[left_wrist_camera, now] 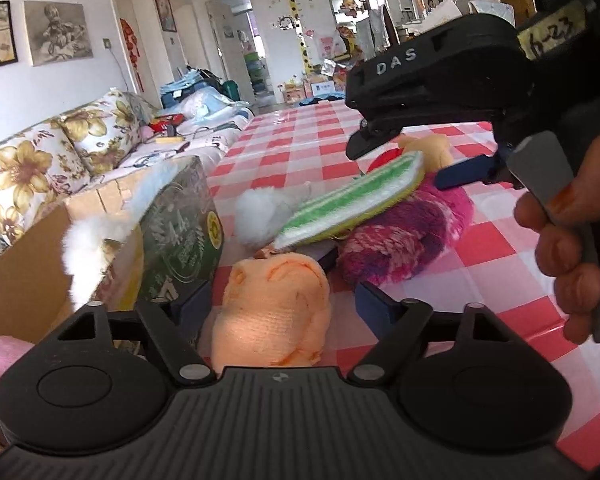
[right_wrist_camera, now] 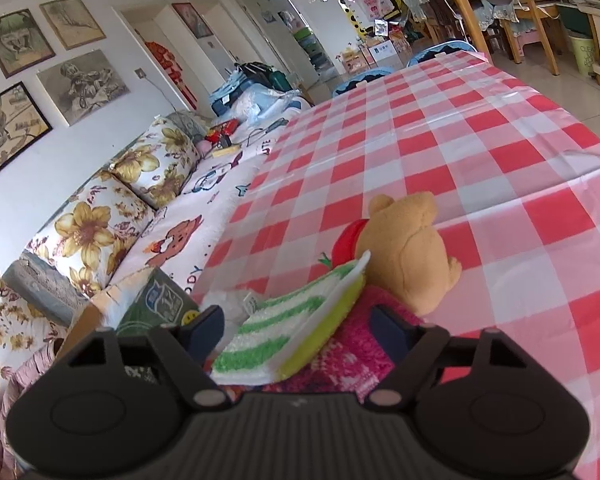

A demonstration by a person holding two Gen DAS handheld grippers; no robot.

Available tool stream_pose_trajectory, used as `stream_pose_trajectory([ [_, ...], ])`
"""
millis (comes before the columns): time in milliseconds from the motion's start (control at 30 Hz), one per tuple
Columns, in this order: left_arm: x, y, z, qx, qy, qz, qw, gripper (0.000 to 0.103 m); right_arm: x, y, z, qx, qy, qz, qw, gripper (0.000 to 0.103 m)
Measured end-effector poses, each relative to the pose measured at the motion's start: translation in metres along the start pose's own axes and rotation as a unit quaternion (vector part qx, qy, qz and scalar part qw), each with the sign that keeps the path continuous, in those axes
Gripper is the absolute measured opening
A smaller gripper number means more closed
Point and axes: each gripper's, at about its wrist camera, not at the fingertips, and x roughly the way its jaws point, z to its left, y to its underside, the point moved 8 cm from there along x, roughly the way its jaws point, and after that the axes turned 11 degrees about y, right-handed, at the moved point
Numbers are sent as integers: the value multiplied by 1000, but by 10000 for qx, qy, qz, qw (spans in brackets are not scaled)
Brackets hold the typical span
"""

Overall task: Organize soft objects
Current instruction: 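Close the left tool on the orange knitted plush while the right tool grasps the green-striped sponge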

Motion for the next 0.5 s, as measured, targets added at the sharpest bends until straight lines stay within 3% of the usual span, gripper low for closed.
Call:
stream_pose_trajectory([
  [67,-1,-2,-3,3,104,21,9999,91,0,0,3,-66,1,-76,9999,73],
  [133,-4,-1,-4,41,149,47,9999,86,-1,0,7,-230,12,-149,9996,61],
  [200,-6,0,-4,6,143,111,9998,78,-1,2,13,-432,29,-188,9989,56],
  [300,-8,0,2,-190,110,152,9996,71,1,6,21,-591,-77,-139,9981,51],
  [500,-12,-1,4,-445,277,145,9985,74,17,15,26,-663,-172,124,9976,53],
])
